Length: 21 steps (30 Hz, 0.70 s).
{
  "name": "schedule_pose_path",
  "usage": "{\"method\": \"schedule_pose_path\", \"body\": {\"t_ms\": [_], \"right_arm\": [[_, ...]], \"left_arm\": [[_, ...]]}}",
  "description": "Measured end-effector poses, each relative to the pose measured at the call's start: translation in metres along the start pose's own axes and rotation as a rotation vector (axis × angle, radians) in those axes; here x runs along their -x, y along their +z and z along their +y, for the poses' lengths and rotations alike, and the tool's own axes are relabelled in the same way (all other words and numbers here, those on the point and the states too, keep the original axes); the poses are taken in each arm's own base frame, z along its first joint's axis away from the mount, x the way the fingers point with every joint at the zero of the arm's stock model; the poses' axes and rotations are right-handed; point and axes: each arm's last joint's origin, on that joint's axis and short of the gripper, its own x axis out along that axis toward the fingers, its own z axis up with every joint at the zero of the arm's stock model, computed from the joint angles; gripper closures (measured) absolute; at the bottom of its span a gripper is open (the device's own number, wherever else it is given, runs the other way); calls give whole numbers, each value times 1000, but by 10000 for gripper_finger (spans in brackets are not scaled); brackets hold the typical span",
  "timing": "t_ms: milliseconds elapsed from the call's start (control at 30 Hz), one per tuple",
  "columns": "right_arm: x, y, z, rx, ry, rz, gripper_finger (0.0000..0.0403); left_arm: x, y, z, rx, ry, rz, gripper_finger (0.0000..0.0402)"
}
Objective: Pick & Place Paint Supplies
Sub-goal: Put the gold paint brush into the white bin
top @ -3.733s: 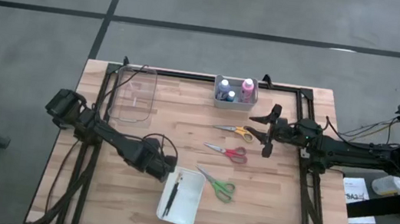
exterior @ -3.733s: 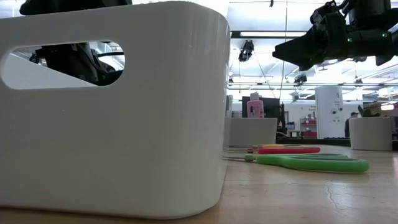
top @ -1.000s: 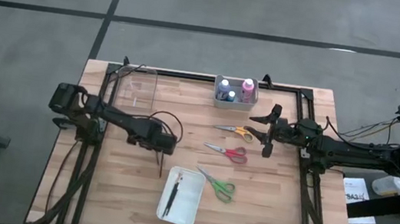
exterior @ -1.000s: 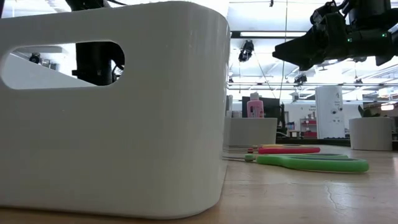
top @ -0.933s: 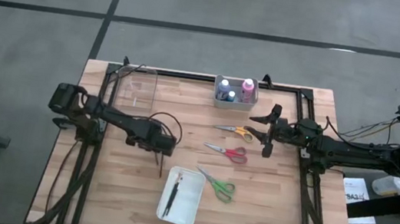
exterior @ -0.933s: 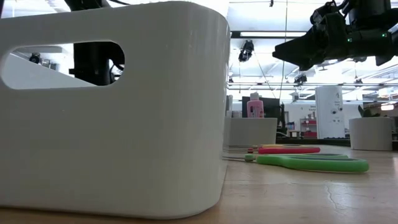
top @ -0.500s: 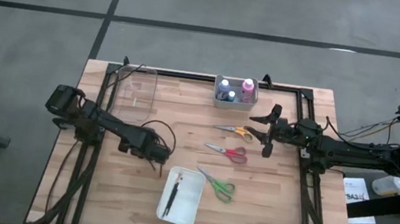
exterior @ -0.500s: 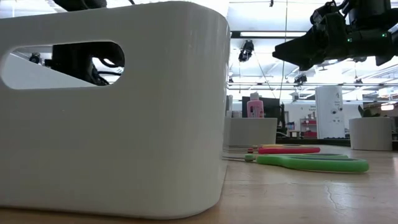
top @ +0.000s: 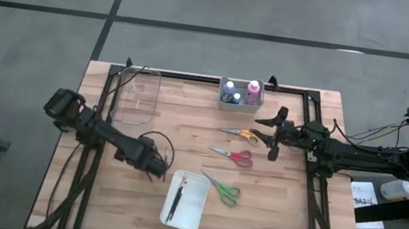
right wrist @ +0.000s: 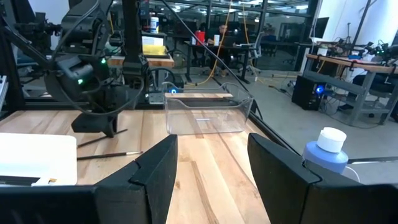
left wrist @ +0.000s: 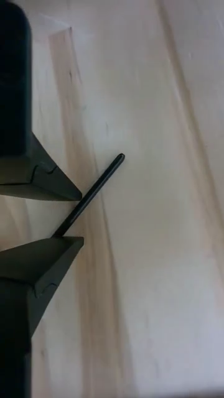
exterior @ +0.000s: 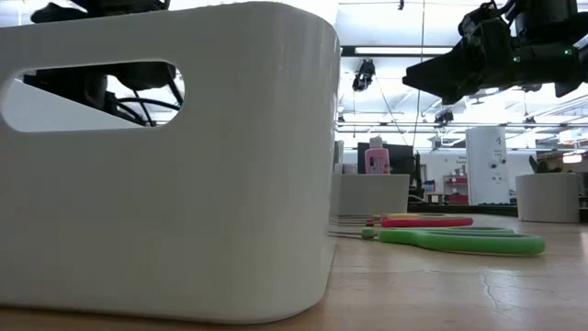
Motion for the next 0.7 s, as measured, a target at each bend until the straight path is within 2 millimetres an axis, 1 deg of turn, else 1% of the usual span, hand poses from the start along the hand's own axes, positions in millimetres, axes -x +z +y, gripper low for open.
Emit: {"method": "schedule_pose_path", "body": {"t_ms": [200,367,433,533,700], "right_arm": [[0,0,0,0,1,0,209],[0,0,0,0,1,0,209],[0,0,0,0,1,0,209],[0,0,0,0,1,0,209],[0,0,0,0,1,0,209]], "left_arm": [[0,-12,3,-71,9,-30,292],[4,-15,4,2,11,-21,292],[11,-16,3,20,2,-20,292],[27,-15,0,78,-17,-43,292],[56,-18,-9,250,-89,-103,292]]}}
